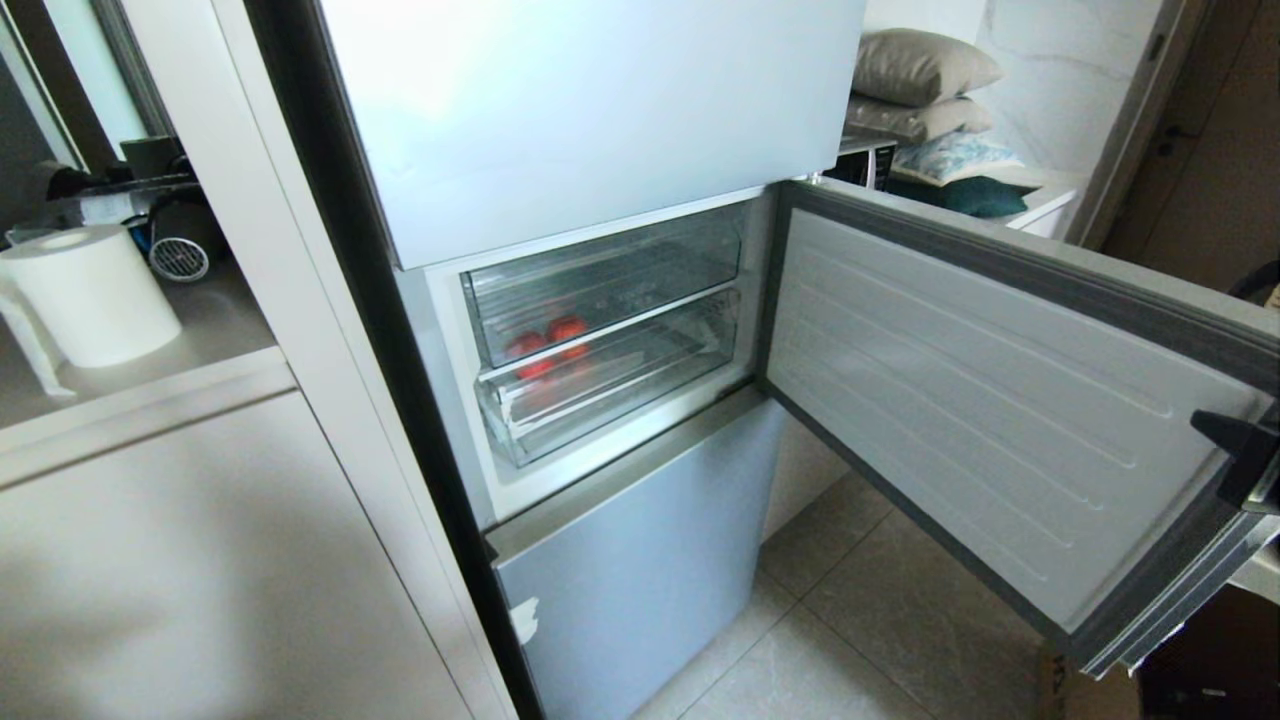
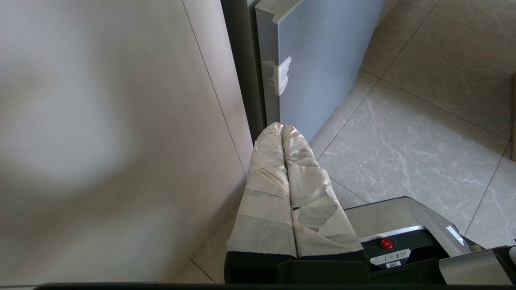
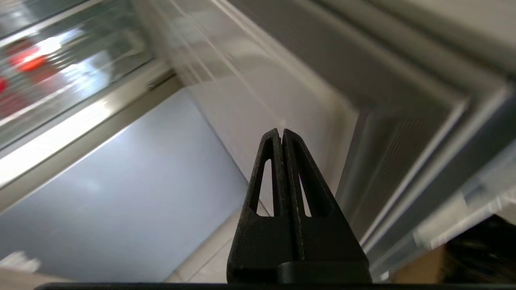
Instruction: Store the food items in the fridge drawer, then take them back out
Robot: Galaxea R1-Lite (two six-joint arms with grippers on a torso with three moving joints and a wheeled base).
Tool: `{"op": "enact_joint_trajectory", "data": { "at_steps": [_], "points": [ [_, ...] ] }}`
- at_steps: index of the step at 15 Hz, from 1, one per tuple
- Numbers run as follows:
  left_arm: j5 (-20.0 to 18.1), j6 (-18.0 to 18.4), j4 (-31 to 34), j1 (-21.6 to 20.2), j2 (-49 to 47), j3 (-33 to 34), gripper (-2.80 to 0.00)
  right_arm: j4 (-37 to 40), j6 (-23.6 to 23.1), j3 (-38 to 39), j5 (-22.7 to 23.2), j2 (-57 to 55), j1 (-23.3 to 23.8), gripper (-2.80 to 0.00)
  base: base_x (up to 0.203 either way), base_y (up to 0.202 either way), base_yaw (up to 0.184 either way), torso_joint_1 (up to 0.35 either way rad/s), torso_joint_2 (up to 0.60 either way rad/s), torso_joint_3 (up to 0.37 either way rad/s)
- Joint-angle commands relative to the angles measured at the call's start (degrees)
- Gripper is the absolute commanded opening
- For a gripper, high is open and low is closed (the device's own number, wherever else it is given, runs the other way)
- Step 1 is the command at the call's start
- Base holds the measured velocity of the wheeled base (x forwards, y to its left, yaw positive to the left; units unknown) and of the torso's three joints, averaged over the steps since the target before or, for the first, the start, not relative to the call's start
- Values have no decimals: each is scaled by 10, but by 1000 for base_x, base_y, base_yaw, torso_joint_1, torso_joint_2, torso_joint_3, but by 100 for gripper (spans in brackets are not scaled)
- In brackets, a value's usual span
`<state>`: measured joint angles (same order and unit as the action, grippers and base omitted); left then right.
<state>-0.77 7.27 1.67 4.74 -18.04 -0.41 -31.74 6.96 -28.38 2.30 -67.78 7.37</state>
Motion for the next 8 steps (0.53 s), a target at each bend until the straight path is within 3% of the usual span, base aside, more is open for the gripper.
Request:
{"op": "enact_joint_trajectory", "data": {
  "at_steps": [1, 4, 8],
  "points": [
    [0, 0, 1, -11, -10, 0, -280, -2, -3, 9, 1, 14, 14, -280, 0, 0, 0, 0, 0, 0],
    [0, 0, 1, -55, 0, 0, -280, -2, 1, 10, 1, 19, 29, -280, 0, 0, 0, 0, 0, 0],
    [0, 0, -1, -61, 71, 1, -280, -1, -3, 38, 4, 58, 37, -280, 0, 0, 0, 0, 0, 0]
  ]
}}
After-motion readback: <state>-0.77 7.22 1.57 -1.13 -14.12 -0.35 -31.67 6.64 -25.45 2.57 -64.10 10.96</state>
